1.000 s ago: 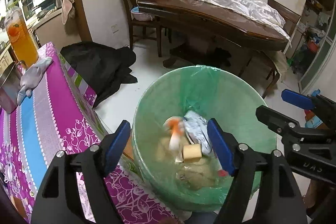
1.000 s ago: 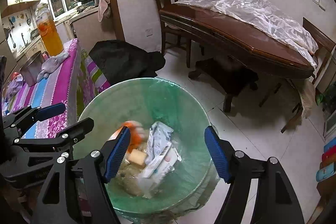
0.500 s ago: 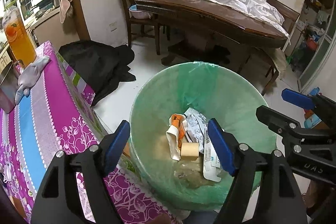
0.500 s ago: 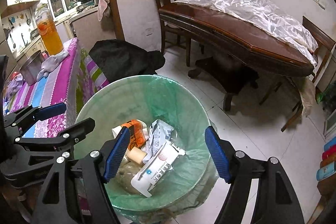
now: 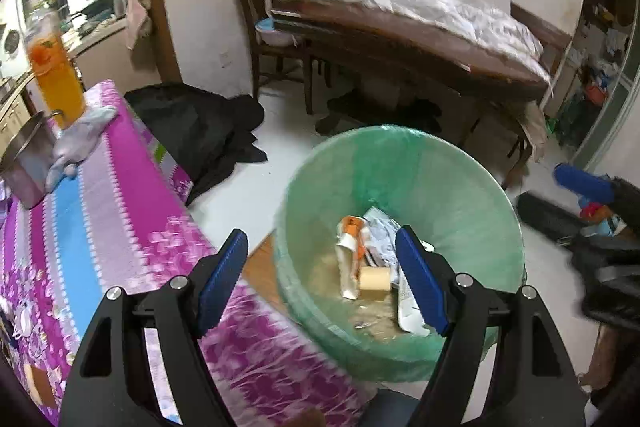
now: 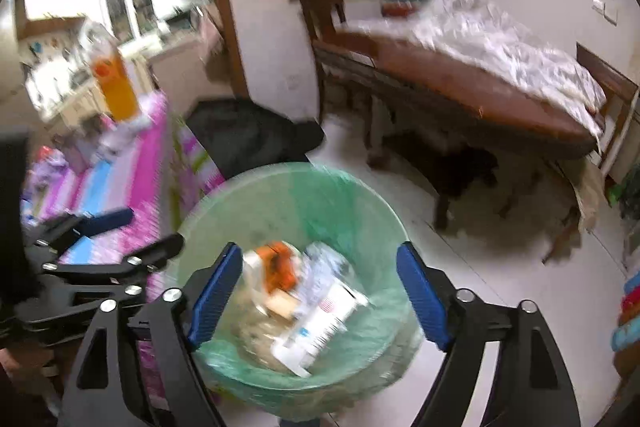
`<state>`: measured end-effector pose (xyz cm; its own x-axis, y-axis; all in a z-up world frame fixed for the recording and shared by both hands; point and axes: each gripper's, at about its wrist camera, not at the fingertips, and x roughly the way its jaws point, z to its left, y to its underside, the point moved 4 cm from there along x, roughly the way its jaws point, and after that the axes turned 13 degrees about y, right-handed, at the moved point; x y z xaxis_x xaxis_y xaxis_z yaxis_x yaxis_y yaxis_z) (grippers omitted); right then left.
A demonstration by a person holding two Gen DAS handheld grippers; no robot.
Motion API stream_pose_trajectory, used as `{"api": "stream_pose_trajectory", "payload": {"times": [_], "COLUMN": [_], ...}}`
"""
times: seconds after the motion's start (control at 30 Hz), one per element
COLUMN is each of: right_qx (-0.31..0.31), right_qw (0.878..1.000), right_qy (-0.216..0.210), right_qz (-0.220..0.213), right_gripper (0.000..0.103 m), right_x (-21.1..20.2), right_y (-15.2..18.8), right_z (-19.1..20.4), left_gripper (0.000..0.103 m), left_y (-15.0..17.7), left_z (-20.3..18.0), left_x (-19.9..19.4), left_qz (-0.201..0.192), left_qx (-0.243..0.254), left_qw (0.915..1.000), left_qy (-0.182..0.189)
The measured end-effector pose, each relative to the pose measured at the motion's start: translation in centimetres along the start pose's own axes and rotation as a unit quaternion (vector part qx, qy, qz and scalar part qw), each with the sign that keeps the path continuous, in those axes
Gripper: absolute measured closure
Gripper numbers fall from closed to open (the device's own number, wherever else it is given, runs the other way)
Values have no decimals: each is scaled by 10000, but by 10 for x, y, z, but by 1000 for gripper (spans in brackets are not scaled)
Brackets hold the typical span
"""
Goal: Collect trash
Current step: 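Grasp another orange paper cup with the left tool while the right tool grasps the yellow sponge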
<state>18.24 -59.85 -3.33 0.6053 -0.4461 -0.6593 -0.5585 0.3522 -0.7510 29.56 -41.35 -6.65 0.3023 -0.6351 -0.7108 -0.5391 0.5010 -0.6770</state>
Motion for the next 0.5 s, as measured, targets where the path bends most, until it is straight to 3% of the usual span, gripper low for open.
{"api": "stream_pose_trajectory", "payload": {"times": [0.07,0.13,0.3,0.4,0.5], "right_qx": [81,140,-196,-494,-768], "right_qw": [9985,9939,9839,9685,9538], "right_qy": [-249,-604,-749,-1238,-1702], "right_qz": [-485,-917,-1611,-2104,-2354], "right_gripper": [9,5,5,5,5], "right_x": [-28,-55,-99,-131,-147], "right_y": [-5,-8,-7,0,9], "right_z": [8,19,71,117,155], "left_gripper": [30,14,15,16,16], "left_y": [5,19,61,84,108], "left_z": [15,41,116,157,190], "left_x": [-25,-53,-106,-157,-192], "left_qz": [-338,-636,-585,-864,-893], "left_qx": [-9,15,-630,-1013,-1163], "left_qw": [9994,9968,9932,9841,9754], "left_qy": [-106,-474,-779,-1171,-1645]}}
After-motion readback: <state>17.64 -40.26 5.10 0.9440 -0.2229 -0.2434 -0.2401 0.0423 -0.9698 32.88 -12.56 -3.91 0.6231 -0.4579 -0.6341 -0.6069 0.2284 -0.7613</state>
